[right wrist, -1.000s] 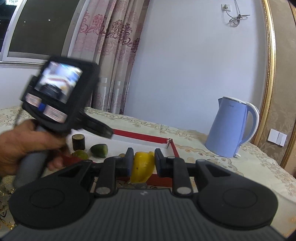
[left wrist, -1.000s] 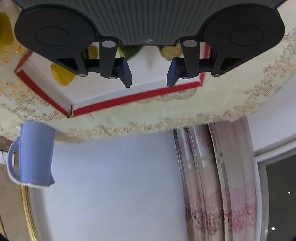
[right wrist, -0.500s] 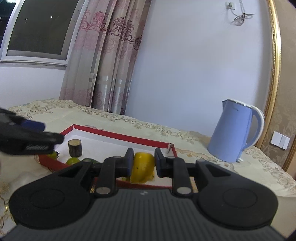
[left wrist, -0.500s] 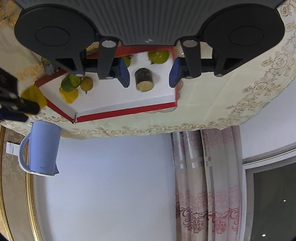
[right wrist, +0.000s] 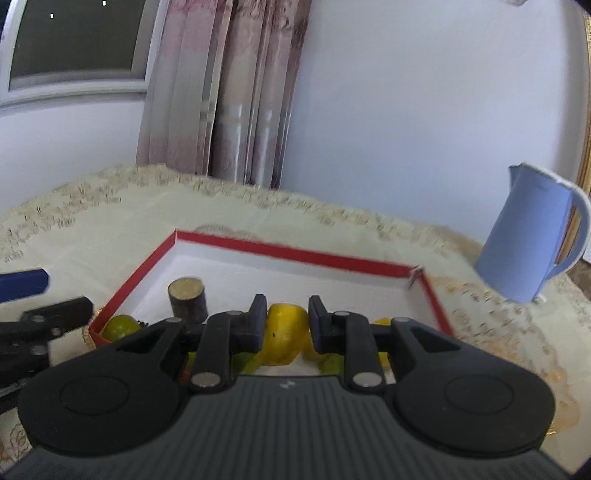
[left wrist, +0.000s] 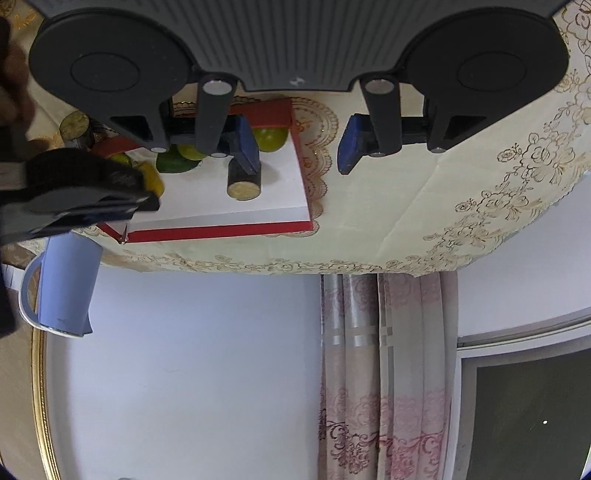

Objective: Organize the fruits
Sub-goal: 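Lower the yellow pepper into the red tray and open the right tool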

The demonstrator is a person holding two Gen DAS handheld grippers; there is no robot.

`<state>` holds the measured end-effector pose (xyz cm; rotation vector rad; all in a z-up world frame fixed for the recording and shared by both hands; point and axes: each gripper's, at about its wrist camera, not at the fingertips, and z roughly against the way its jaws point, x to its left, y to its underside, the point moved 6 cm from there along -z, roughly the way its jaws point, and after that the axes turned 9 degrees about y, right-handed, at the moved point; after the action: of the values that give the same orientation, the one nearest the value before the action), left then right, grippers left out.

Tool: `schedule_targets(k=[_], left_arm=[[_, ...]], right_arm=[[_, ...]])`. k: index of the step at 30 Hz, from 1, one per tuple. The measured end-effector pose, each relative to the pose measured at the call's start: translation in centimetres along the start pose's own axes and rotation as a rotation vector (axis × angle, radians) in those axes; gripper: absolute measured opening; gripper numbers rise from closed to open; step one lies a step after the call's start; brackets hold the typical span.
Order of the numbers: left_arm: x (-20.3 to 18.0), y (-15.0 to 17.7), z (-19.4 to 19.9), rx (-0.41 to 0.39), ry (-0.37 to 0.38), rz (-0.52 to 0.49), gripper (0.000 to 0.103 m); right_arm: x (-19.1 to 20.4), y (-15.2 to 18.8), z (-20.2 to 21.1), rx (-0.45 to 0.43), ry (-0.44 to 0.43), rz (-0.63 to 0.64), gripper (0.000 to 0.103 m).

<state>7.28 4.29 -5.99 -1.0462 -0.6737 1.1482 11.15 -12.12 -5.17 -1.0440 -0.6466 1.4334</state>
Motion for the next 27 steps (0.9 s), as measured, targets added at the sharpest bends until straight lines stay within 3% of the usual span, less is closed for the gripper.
schedule_targets(k=[6,12,14,16,20,23,27], left_arm=[[0.3,0.1,0.5,-0.001,0.009,0.005,0.046],[-0.1,0.2,1.0,-0.003,0.021,-0.001,0.046],[-0.2,0.1,1.2,-0.007,0.022,-0.003,0.046],[-0.3,-0.1,1.6,-0.015,0.021,-0.008,0.046],[-0.6,-0.4,2.6,-0.03,0.014,-0.02,0.046],[-0.8,-0.6,3.4,-0.037,0.008,-0.027,0.046],[-0.5,-0.7,4.9,-0.046,-0.003,-0.019,0.046]], right_arm=[[1.4,0.0,-2.5,0.066,0.034,-0.03,0.023],[1.2,0.9,-4.8,0.137,0.13,-0.048,0.024],[0.8,0.7,-4.6,0.15,0.099,-0.106,0.03],[0.4,0.5,-3.9,0.152,0.093,-0.157,0.058],[-0.4,-1.0,0.4,0.071,0.057,-0.26,0.06],[-0.8,-3.1,5.0,-0.03,0.02,-0.331,0.076],[-1.1,-5.9,10.9,-0.173,0.007,-0.353,0.083]])
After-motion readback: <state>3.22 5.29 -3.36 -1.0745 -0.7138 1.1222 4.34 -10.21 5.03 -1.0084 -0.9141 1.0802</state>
